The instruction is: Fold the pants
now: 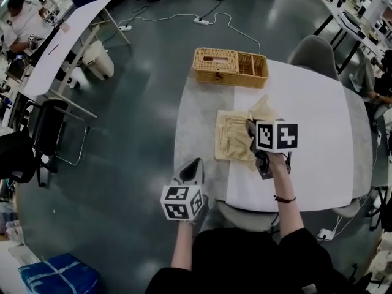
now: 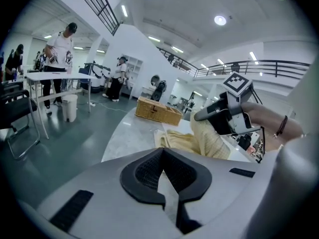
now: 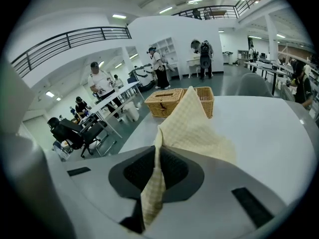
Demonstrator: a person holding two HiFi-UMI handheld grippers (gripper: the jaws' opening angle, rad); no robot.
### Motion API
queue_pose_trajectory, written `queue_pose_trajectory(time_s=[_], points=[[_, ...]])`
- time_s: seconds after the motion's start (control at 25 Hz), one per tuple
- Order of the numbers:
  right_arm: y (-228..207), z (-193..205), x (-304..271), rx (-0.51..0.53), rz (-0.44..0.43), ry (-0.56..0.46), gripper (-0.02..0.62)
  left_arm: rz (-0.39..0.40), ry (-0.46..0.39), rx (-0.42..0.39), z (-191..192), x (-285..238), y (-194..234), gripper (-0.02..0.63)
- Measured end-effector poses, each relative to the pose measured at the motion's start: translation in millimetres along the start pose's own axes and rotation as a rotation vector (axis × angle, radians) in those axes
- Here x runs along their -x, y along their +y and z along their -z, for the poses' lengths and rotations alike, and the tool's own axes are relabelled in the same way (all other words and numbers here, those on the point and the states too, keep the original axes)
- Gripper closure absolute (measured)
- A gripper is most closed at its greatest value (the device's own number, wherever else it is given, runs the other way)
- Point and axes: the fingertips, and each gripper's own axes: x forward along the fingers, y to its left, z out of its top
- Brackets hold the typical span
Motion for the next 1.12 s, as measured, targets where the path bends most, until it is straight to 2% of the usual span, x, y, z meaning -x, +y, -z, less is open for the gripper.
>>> queue_pose_trajectory(time_s=[0.36,0.68,0.96,1.12], points=[[22,12,-45,0.059,0.029,0.084,0.558,-0.028,0.008,0.04,8,4,20,0.598],[29,23,-71,0.063,0.041,0.141,0.558,-0.04,0.016,0.065,14,6,27,0.598],[29,30,-86,0.057,0.066,0.161,0.558,-0.043,0.019,0.08,18,4,29,0.598],[32,33,-90,0.05,0.053,0.161,0.558,-0.047,0.019,0.088,19,5,32,0.598]])
